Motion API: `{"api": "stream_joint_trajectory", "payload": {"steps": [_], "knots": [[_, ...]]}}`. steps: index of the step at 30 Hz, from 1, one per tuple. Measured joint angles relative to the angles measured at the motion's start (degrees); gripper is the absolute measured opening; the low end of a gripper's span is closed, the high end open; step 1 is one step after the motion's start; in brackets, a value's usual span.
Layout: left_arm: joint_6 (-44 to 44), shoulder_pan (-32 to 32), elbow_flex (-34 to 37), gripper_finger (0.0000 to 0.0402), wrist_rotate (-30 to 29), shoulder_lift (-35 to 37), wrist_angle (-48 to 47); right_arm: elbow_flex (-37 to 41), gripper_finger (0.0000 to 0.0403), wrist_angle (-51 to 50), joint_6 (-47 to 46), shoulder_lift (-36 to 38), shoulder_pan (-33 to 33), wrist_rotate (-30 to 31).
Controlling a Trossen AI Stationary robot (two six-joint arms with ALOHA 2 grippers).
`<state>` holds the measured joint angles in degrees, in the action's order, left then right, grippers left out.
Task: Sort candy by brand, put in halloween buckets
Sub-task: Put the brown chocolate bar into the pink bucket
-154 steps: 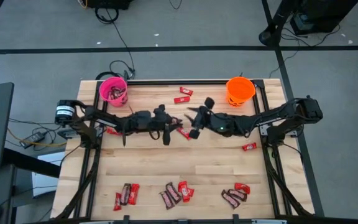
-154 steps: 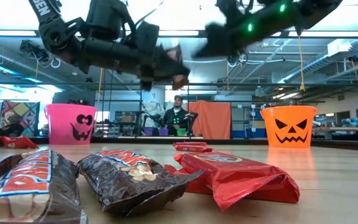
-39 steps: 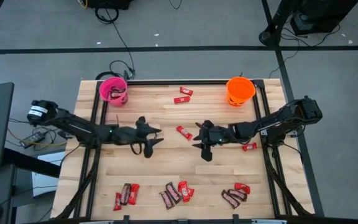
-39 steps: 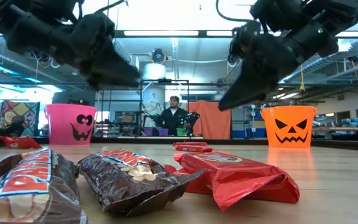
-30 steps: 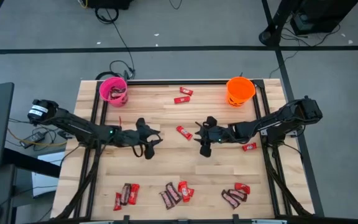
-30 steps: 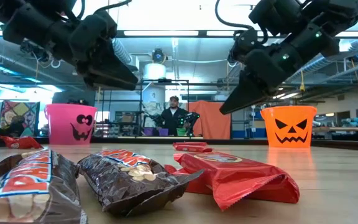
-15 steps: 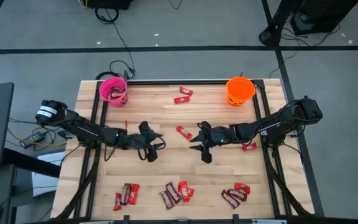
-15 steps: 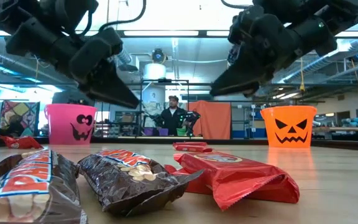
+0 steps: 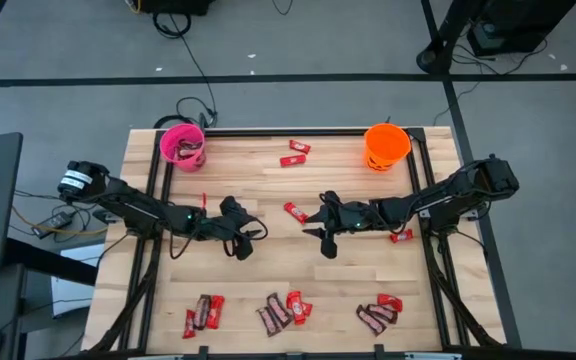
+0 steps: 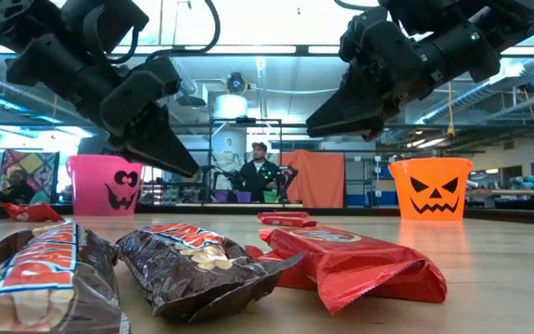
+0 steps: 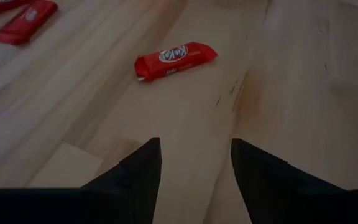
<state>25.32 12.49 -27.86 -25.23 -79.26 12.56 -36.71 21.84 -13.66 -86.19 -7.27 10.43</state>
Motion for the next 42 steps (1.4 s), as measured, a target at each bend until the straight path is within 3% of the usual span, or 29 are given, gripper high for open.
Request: {"api": "stream_joint_trajectory", "payload": {"steps": [3, 13, 19, 23, 30, 35, 42], "knots": [[4.9, 0.0, 0.0, 0.0197, 1.5, 0.0, -3.1, 0.0, 0.0152, -0.5, -0.3, 0.0, 0.0, 0.0], [26.0, 0.0, -0.2, 0.0197, 15.8, 0.2, -20.7, 0.0, 0.0152, -1.2, -0.3, 0.0, -0.1, 0.0], [31.1, 1.6, -1.8, 0.0197, 19.5, 0.2, -25.6, 0.0, 0.0152, -2.2, 0.1, 0.0, -0.1, -0.1], [32.2, 3.6, -6.9, 0.0197, 22.6, 0.0, -35.6, 0.0, 0.0152, -3.1, 0.3, 0.0, -0.1, -0.1], [38.1, 7.8, -11.2, 0.0197, 22.4, 0.0, -48.8, 0.0, 0.0152, -4.6, -0.2, 0.0, -0.2, -0.2], [44.6, 11.5, -10.0, 0.0197, 25.0, 0.0, -48.8, 0.0, 0.0152, -5.6, -0.4, 0.0, -0.8, -0.1], [46.8, 14.4, -10.0, 0.0197, 23.2, -0.1, -47.3, 0.0, 0.0152, -5.6, -1.4, 0.0, -1.2, -0.2]]}}
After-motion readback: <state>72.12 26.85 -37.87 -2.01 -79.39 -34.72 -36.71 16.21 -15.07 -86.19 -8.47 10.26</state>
